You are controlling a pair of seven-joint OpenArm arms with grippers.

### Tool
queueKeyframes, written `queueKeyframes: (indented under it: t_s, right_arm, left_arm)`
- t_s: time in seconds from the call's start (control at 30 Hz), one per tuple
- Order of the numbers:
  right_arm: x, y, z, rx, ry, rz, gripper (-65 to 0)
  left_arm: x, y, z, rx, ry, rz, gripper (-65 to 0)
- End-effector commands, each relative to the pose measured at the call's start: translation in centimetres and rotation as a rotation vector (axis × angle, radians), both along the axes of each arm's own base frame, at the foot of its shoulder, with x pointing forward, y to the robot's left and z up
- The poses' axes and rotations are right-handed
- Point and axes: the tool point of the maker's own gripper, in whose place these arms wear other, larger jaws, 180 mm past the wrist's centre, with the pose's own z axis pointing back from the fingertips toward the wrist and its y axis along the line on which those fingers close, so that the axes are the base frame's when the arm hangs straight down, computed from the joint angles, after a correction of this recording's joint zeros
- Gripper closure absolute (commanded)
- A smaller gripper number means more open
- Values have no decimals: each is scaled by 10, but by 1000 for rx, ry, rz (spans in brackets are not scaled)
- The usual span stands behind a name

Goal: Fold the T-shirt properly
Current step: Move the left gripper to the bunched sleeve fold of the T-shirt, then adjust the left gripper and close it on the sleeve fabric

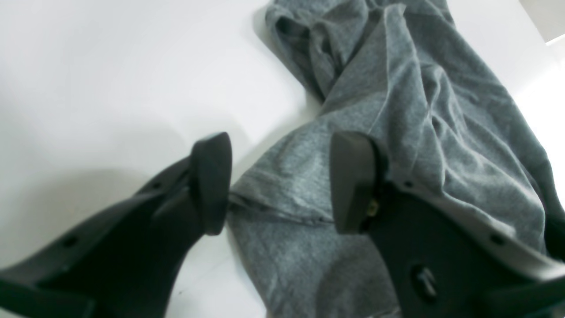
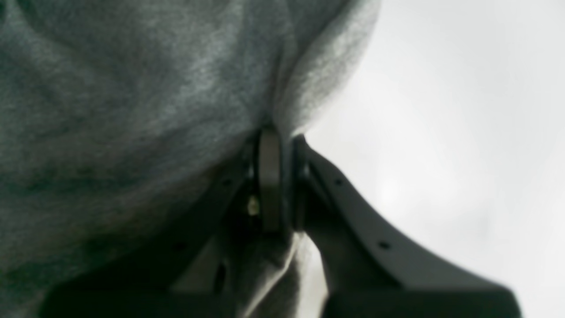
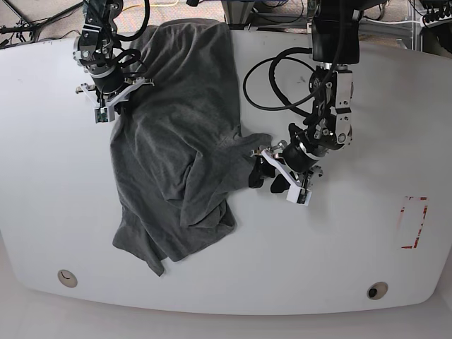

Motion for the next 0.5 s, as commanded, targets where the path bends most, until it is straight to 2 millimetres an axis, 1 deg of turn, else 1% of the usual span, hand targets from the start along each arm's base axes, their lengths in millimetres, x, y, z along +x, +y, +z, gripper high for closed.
queueKeyframes:
  t_s: [0.0,0.07,0.27,0.33,0.4,0.47]
  right_arm:
    - [0,-1,3,-14,-1,12,0]
    - [0,-2,2,-12,4,9,0]
    - [0,-1,2,-11,2,11,0]
    - [0,-1,2,-11,3,11,0]
    - [-1,-1,1,-8,4,8,0]
    - [-1,-1,1,-8,4,7,0]
  left_arm:
    - [8,1,14,-29,-47,1,-282]
    - [5,6,5,-32,-19,9,-242]
    - [-2,7,-6,-23,18,-5,-222]
    - [-2,7,-6,-19,19,-8,-206]
    - [-4,4,-7,7,24,-23,-140]
    - [-4,4,-8,12,31,-27,-113]
